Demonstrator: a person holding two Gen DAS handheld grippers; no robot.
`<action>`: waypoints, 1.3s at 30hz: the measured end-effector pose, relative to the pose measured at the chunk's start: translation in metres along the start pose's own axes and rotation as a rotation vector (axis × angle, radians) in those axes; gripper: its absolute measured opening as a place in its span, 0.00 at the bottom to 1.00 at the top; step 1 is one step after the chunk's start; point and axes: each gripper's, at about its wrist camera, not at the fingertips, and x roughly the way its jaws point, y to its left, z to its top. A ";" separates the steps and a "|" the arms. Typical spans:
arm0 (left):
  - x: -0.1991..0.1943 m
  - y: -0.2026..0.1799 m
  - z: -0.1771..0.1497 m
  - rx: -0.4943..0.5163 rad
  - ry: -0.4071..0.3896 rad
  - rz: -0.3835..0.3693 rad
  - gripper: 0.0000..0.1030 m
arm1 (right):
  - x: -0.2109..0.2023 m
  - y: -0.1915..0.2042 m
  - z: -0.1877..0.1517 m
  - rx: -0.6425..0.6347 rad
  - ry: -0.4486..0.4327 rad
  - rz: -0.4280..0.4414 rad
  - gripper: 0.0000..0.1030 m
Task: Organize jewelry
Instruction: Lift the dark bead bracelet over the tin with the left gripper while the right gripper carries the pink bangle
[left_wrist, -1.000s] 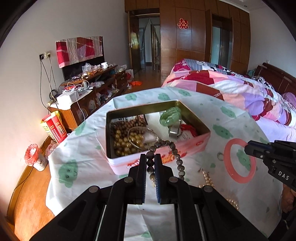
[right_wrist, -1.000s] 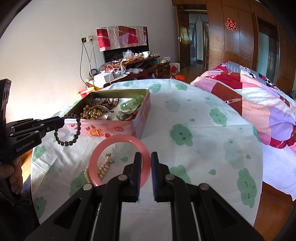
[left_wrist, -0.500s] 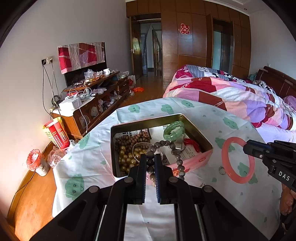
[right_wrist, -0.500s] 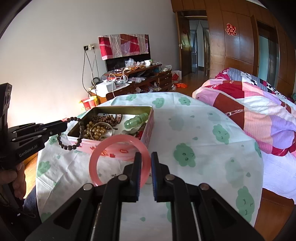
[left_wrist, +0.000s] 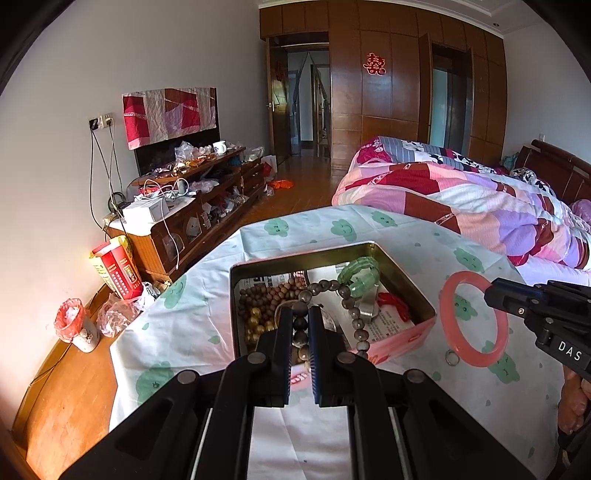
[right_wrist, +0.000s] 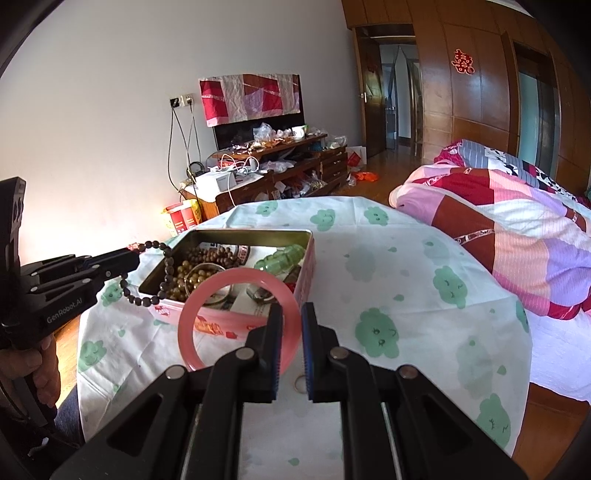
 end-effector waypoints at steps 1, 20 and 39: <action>0.001 0.001 0.002 0.000 -0.003 0.000 0.07 | 0.001 0.001 0.000 -0.001 0.000 0.001 0.12; 0.022 0.009 0.023 0.018 -0.016 0.027 0.07 | 0.024 0.003 0.027 -0.021 -0.003 0.025 0.12; 0.056 0.023 0.037 0.022 0.020 0.063 0.07 | 0.064 0.012 0.053 -0.041 0.029 0.033 0.12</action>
